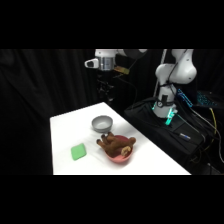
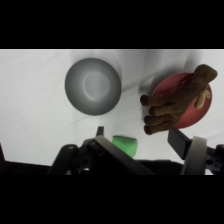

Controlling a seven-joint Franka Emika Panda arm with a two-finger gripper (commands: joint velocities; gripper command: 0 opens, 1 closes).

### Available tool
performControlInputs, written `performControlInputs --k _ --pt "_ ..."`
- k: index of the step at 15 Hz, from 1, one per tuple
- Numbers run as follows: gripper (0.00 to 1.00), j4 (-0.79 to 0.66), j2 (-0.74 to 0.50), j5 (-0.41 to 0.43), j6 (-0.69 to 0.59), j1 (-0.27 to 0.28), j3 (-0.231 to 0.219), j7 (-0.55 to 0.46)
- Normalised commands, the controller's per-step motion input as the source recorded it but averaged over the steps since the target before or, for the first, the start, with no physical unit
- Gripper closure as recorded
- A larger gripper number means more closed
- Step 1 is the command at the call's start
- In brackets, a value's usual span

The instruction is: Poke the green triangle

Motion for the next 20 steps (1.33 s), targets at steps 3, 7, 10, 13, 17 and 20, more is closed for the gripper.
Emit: performControlInputs --k 3,7,10,13,17,20 --pt "0.00 0.11 0.07 0.002 -0.04 -0.012 0.014 0.03" --pt "0.00 0.43 0.27 0.095 -0.13 -0.002 0.006 -0.03" --pt "0.00 0.64 0.43 0.200 -0.20 -0.003 -0.001 -0.10" --pt "0.00 0.73 0.48 0.206 -0.27 -0.016 0.015 -0.11" --pt "0.00 0.72 0.46 0.119 -0.26 -0.018 0.040 -0.07" --pt "0.06 0.67 0.42 0.076 -0.20 -0.029 0.038 -0.04"
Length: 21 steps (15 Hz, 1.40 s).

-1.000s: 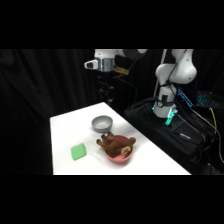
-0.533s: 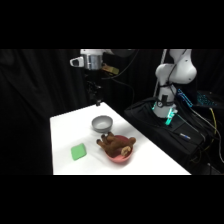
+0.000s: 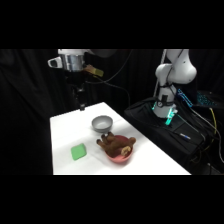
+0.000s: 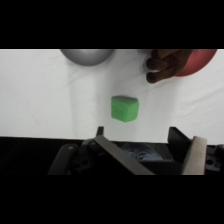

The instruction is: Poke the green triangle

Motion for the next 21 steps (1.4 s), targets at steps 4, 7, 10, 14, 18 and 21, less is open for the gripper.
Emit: performControlInputs --k 4,7,10,14,18,21 --pt "0.42 0.56 0.38 0.094 -0.07 -0.061 0.029 -0.03" --pt "0.79 0.44 0.34 0.110 -0.06 -0.074 0.032 -0.01" --pt "1.00 0.35 0.31 0.162 -0.05 -0.089 0.060 -0.04" --pt "0.93 0.27 0.30 0.144 0.01 -0.081 0.081 -0.05" --pt "0.95 0.31 0.32 0.146 0.00 -0.088 0.105 -0.09" --pt "0.97 0.35 0.34 0.169 0.06 -0.102 0.125 -0.15"
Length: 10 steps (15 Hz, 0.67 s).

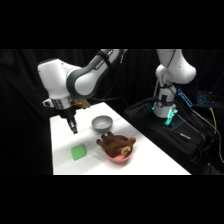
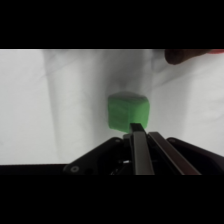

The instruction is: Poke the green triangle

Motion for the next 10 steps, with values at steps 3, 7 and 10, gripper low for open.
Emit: performControlInputs --k 3,7,10 --pt "0.95 0.40 0.34 0.180 0.06 -0.102 0.131 -0.17" --pt "0.97 0.46 0.39 0.199 0.04 -0.118 0.118 -0.17" --pt "0.95 0.47 0.41 0.211 -0.04 -0.123 0.110 -0.15"
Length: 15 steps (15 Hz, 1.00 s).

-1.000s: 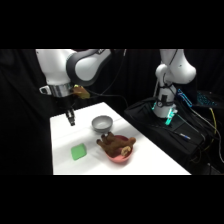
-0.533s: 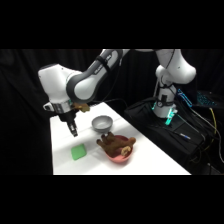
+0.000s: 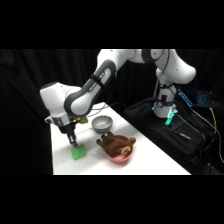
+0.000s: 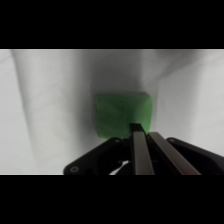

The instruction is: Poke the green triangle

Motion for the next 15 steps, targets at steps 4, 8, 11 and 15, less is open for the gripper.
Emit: performControlInputs --k 4,8,11,15 --pt "0.96 0.46 0.38 0.166 -0.09 -0.076 0.089 -0.11" --pt "0.96 0.39 0.32 0.089 -0.14 0.000 0.019 -0.03" --pt "0.97 0.06 0.00 0.052 -0.05 0.040 -0.028 0.05" --pt "0.96 -0.37 -0.45 0.029 0.03 0.069 -0.061 0.10"
